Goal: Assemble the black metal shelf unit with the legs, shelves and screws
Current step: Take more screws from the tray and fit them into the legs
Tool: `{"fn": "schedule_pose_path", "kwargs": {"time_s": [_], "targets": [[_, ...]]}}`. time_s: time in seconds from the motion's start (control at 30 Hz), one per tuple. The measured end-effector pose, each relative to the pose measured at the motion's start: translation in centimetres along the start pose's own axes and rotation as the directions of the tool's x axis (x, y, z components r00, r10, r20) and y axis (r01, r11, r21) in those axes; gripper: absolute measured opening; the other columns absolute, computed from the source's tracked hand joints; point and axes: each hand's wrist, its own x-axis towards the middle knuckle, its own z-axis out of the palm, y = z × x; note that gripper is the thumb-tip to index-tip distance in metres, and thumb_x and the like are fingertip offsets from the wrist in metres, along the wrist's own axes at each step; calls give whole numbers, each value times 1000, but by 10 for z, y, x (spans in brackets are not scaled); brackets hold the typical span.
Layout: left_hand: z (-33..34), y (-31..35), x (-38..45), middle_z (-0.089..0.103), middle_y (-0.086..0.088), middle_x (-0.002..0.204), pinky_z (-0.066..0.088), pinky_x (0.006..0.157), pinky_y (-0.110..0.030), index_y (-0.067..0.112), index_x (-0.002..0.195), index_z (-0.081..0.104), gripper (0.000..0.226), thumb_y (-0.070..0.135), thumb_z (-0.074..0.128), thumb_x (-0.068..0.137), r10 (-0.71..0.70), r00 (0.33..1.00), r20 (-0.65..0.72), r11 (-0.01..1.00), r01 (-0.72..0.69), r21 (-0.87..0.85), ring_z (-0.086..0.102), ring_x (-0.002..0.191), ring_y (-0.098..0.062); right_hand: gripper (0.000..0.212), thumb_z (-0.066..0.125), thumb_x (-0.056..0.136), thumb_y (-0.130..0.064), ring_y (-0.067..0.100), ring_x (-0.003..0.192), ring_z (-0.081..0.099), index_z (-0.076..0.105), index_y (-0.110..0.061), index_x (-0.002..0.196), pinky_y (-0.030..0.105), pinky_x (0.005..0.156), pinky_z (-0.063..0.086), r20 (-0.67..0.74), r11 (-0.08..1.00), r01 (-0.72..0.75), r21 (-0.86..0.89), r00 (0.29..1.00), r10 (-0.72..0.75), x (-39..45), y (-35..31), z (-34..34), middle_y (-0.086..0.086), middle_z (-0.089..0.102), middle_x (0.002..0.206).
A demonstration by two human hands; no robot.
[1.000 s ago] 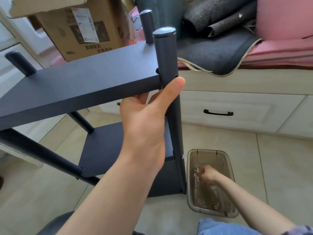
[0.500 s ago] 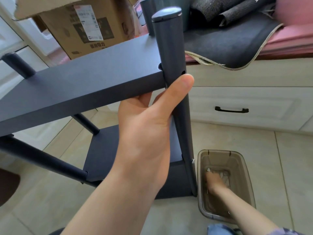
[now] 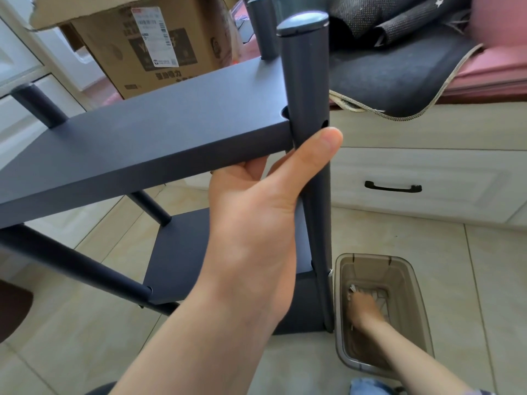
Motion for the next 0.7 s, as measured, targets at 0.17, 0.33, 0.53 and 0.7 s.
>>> {"fn": "schedule_pose_path", "kwargs": {"time_s": [0.17, 0.33, 0.53, 0.7], "targets": [[0, 0, 1, 75, 1, 100, 56, 94, -27, 11, 104, 70, 40, 13, 75, 65, -1, 1000, -9, 1000, 1, -3, 72, 104, -12, 27, 43, 99, -4, 28, 115, 61, 60, -4, 120, 28, 86, 47, -32, 999, -23, 25, 999, 24, 0, -2, 0, 14, 63, 124], [1, 0, 1, 76, 1, 98, 56, 95, -29, 12, 100, 71, 36, 13, 75, 64, 2, 1000, -16, 1000, -2, -1, 73, 103, -12, 26, 44, 100, -4, 29, 118, 59, 58, -2, 122, 28, 88, 46, -58, 998, -30, 47, 998, 32, -2, -4, -5, 16, 62, 126], [1, -1, 1, 76, 2, 98, 56, 94, -27, 12, 99, 71, 36, 14, 75, 64, 5, 1000, -16, 1000, -4, 11, 73, 102, -11, 30, 34, 101, -1, 28, 112, 60, 59, -6, 116, 29, 83, 44, -67, 998, 5, 57, 998, -1, -11, -6, -11, 16, 61, 125], [2, -2, 2, 76, 0, 102, 56, 96, -28, 11, 98, 72, 36, 16, 75, 62, 4, 1000, -17, 1000, -4, 29, 72, 104, -12, 35, 29, 103, -23, 25, 86, 54, 62, -15, 94, 35, 79, 42, -112, 978, 155, 142, 984, -139, -6, 1, -5, 16, 65, 109]]}}
